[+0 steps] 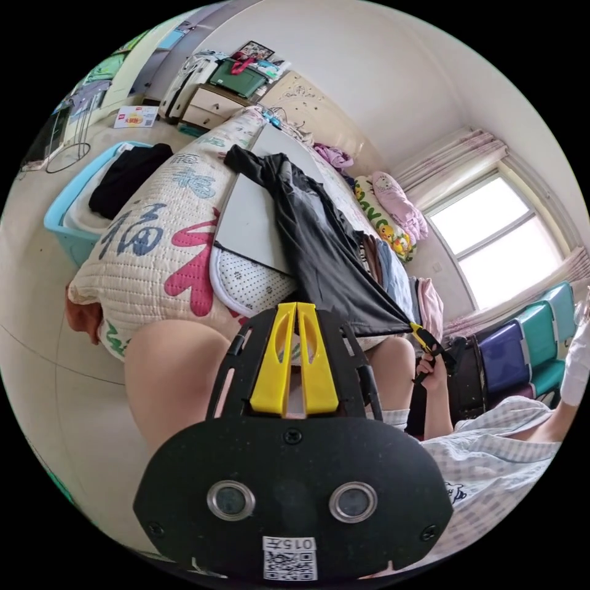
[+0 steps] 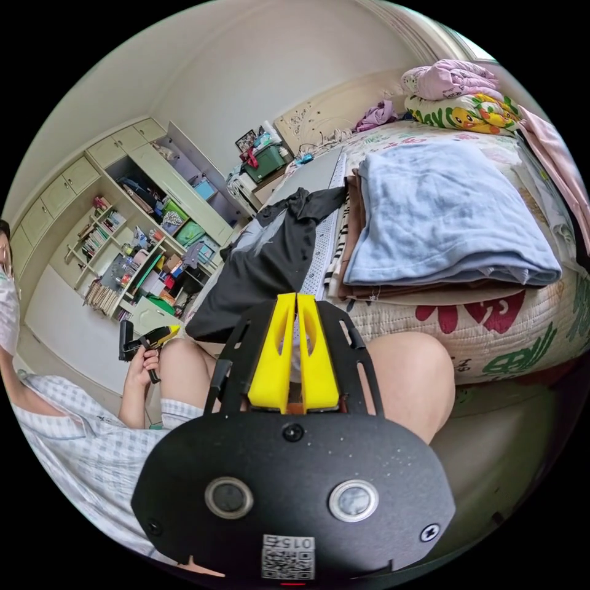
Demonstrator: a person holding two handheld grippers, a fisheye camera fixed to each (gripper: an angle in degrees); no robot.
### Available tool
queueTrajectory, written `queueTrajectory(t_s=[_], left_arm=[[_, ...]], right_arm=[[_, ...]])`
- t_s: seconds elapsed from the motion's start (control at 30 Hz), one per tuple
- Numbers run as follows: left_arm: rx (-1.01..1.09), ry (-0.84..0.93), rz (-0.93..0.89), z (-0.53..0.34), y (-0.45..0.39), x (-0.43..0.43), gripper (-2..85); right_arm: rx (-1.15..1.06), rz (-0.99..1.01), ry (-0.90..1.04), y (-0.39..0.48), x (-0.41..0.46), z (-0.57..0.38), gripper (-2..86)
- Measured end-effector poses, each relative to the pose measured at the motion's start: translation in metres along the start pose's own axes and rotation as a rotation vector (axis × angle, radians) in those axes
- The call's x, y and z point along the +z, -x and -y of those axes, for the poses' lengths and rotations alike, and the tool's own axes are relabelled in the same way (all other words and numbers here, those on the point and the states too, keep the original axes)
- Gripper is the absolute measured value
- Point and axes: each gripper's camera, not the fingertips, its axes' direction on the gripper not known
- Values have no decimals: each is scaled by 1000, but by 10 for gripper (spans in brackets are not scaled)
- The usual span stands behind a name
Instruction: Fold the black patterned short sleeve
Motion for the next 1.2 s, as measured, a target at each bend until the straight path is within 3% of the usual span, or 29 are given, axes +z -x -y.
queueTrajectory(t_s=[0.17, 0.33, 0.57, 0.8, 0.93, 1.2], left_arm=[[-2, 98, 31, -4, -1, 20, 2], [-55, 47, -6, -8, 1, 36, 6], [20, 119, -35, -13, -23, 81, 17], [-35, 196, -154, -22, -16, 137, 52], [-80, 109, -210, -40, -11, 147, 71], [6, 144, -153, -44, -36, 156, 11]], right_arm=[[5, -20, -37, -1, 33, -9, -3], [-21, -103, -168, -1, 28, 4, -2], [-43, -173, -304, 4, 34, 8, -3], [-29, -143, -311, 9, 64, -21, -4], [-29, -143, -297, 15, 76, -48, -3], [7, -109, -268, 21, 91, -95, -3]])
